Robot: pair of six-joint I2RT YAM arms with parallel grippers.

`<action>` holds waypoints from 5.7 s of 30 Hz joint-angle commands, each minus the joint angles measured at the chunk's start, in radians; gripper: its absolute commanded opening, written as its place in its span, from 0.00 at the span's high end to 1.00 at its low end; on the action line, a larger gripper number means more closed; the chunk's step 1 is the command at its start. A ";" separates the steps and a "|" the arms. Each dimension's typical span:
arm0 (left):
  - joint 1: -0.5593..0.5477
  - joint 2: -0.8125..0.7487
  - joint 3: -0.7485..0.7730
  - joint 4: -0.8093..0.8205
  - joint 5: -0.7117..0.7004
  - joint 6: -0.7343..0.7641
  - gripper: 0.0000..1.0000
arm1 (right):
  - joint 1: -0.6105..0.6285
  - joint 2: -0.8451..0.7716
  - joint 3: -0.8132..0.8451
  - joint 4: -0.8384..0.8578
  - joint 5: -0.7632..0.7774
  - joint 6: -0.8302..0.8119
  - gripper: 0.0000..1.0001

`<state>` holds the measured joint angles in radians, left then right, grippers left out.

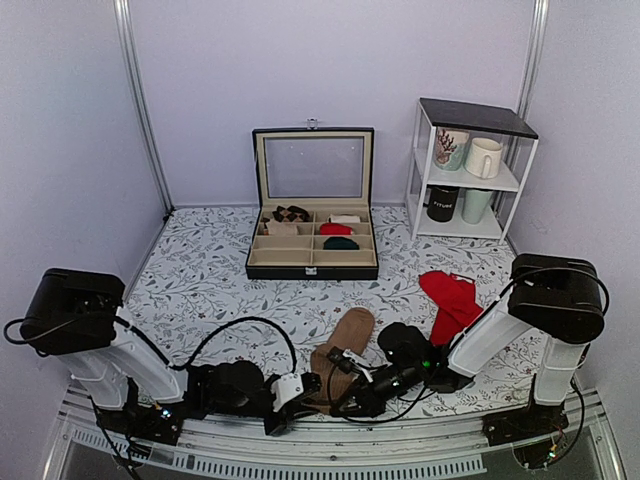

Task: Roll the socks
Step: Roll a pair of socks at the center of the board.

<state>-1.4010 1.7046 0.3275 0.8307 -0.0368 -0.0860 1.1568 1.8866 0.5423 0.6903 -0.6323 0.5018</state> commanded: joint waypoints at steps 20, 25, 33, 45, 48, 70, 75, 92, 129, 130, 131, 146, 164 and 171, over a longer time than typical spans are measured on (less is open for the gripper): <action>0.119 0.133 0.155 -0.495 0.262 -0.310 1.00 | 0.318 -0.450 -0.156 -0.306 0.890 -0.407 0.50; 0.133 0.149 0.159 -0.493 0.283 -0.312 1.00 | 0.384 -0.369 -0.109 -0.279 1.023 -0.533 0.50; 0.141 0.169 0.159 -0.482 0.300 -0.315 1.00 | 0.385 -0.345 -0.096 -0.229 1.030 -0.662 0.50; 0.145 0.173 0.154 -0.466 0.314 -0.318 1.00 | 0.385 -0.211 -0.040 -0.242 0.958 -0.605 0.63; 0.146 0.174 0.154 -0.464 0.314 -0.317 1.00 | 0.383 -0.208 -0.044 -0.257 0.955 -0.562 0.76; 0.037 -0.141 0.096 -0.139 0.051 0.172 0.48 | 0.133 -0.108 -0.141 -0.197 0.292 -0.098 0.93; 0.038 -0.031 0.114 -0.109 0.136 0.152 0.51 | 0.112 -0.054 -0.132 -0.193 0.264 -0.064 0.94; 0.038 0.020 0.082 -0.073 0.111 0.083 0.63 | 0.081 -0.018 -0.134 -0.194 0.237 -0.063 0.94; 0.216 0.166 0.226 -0.604 0.459 -0.320 1.00 | 0.202 -0.486 -0.254 -0.104 0.760 -0.412 0.48; 0.219 0.168 0.222 -0.602 0.465 -0.325 1.00 | 0.209 -0.470 -0.253 -0.085 0.749 -0.418 0.49; 0.220 0.168 0.217 -0.599 0.465 -0.327 1.00 | 0.213 -0.455 -0.250 -0.066 0.737 -0.423 0.48; 0.237 0.195 0.202 -0.559 0.477 -0.335 1.00 | 0.239 -0.262 -0.160 0.032 0.658 -0.443 0.48; 0.243 0.138 0.203 -0.544 0.394 -0.302 0.84 | 0.235 -0.186 -0.183 0.029 0.604 -0.274 0.94; 0.149 -0.096 0.219 -0.554 0.057 -0.164 0.46 | 0.130 -0.190 -0.211 -0.031 0.362 -0.136 0.95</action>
<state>-1.2072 1.6939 0.5716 0.4198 0.3115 -0.3489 1.3327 1.6821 0.3622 0.7444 -0.1009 0.2695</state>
